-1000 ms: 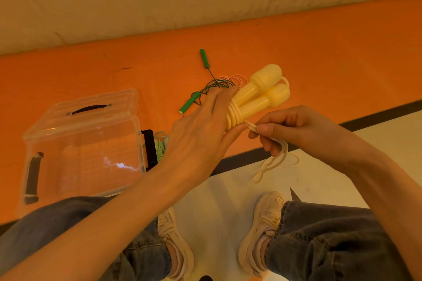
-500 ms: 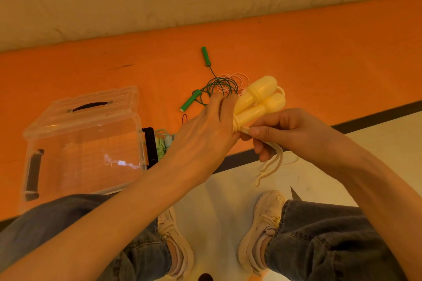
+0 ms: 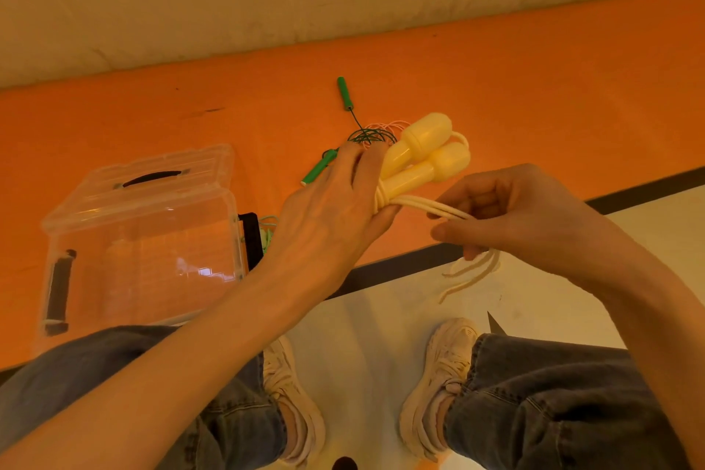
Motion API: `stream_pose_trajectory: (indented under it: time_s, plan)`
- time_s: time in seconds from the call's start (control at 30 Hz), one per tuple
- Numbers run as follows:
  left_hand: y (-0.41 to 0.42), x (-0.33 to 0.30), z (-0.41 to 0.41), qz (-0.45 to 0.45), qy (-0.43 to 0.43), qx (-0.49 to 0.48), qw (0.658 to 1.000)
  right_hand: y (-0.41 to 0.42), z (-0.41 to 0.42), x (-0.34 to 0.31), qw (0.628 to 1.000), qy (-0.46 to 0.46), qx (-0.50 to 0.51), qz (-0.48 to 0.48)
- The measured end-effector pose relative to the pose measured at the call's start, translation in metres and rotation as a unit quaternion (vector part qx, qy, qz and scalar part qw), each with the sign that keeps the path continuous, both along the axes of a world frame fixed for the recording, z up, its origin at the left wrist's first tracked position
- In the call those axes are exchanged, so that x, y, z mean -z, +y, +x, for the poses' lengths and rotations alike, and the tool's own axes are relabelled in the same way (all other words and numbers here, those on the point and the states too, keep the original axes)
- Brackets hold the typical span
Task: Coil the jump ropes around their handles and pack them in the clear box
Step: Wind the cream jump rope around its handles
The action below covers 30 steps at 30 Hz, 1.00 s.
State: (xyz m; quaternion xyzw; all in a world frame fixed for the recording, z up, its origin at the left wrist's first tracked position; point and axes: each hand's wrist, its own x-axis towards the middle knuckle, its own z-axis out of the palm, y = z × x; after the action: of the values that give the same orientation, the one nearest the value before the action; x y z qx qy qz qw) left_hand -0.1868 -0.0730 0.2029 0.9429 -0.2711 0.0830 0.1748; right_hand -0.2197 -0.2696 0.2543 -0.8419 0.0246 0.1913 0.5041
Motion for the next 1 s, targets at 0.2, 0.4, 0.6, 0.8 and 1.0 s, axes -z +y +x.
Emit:
stream_pose_trajectory:
  time_s: [0.2, 0.4, 0.6, 0.8, 1.0]
  plan:
    - [0.002, 0.002, 0.004, 0.031, -0.013, -0.019, 0.999, -0.024, -0.003, -0.008, 0.996, -0.072, -0.009, -0.043]
    - [-0.003, 0.007, -0.003, 0.072, -0.02, 0.028, 0.997, -0.014, -0.002, -0.015, 0.955, -0.287, 0.029, -0.073]
    - [-0.01, 0.012, -0.014, 0.063, -0.038, 0.117, 0.99, -0.007, 0.007, -0.008, 0.954, -0.286, 0.053, -0.073]
    - [-0.013, 0.01, -0.024, 0.008, -0.039, 0.129, 0.991, -0.009, 0.014, 0.001, 0.963, -0.253, 0.037, -0.086]
    - [-0.014, 0.008, -0.025, 0.022, -0.059, 0.186, 0.981, -0.011, 0.016, 0.002, 0.967, -0.233, 0.028, -0.095]
